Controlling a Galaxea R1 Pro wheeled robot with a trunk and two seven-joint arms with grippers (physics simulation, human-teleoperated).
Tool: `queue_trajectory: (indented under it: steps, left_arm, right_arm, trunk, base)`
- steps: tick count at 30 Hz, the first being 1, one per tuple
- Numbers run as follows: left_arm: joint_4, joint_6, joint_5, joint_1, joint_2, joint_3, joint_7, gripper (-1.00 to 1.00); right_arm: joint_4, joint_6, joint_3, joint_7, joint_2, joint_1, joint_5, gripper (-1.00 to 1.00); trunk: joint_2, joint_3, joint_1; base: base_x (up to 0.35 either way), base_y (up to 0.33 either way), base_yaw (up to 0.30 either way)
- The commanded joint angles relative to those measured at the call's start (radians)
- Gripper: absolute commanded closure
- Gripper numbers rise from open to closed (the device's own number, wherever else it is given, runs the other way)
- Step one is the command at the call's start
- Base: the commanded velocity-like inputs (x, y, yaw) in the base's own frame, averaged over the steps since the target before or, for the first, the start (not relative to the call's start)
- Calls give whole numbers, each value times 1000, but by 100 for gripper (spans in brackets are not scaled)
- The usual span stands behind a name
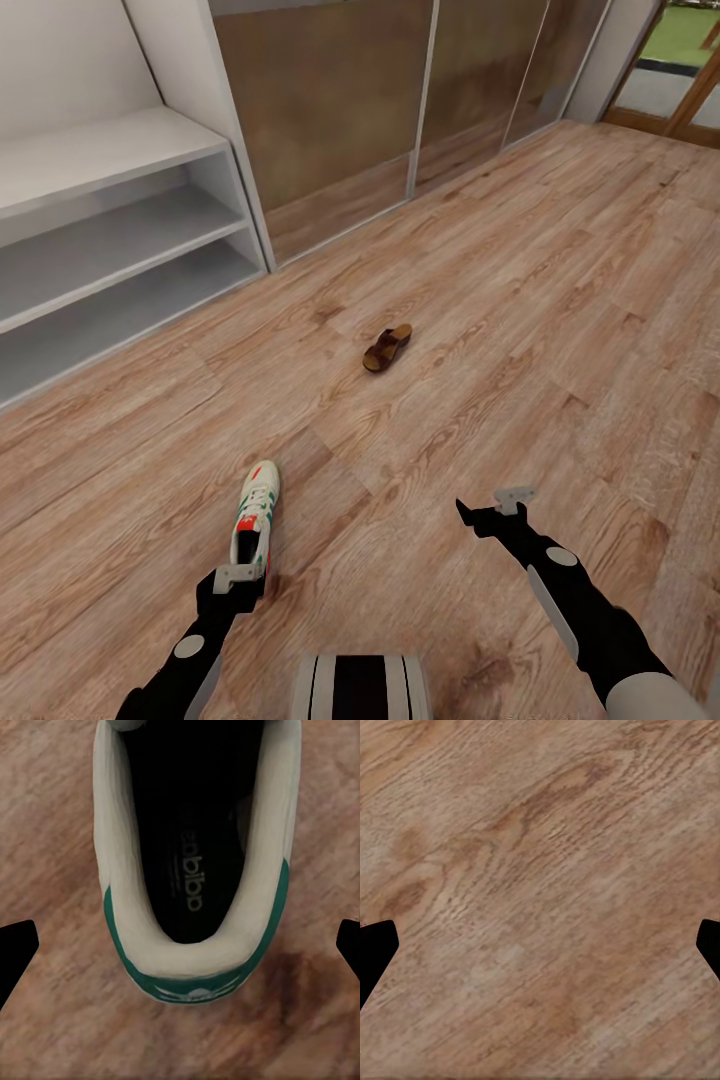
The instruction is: Pick up the two gym shoes and the two sandals from the corridor floor and place them onto the hallstand (shoe rack) in the corridor, making sure they are on the rack and not on the floor. Arrange them so the two gym shoes are next to each other and the two sandals are next to each other.
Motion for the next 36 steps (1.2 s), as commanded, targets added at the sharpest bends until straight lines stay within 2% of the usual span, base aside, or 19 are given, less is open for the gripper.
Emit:
queue_trajectory:
  steps: [1, 5, 23, 36]
  left_arm:
    - [1, -4, -11, 0, -1, 6, 1, -100]
    - [1, -4, -11, 0, -1, 6, 1, -100]
    - [1, -4, -11, 0, 0, 5, 1, -100]
    - [1, -4, -12, 0, 1, 5, 1, -100]
  right_arm:
    - [-1, 6, 2, 0, -1, 0, -11, -100]
    - [-1, 6, 2, 0, -1, 0, -11, -100]
    - [-1, 5, 3, 0, -1, 0, -10, -100]
    - [-1, 4, 3, 0, -1, 1, -9, -100]
  trunk:
    - [0, -5, 0]
    - [-1, -20, 2]
    - [-1, -20, 2]
    - [-1, -20, 2]
  base:
    - [0, 0, 0]
    - [0, 0, 0]
    - [1, 0, 0]
    - [72, 0, 0]
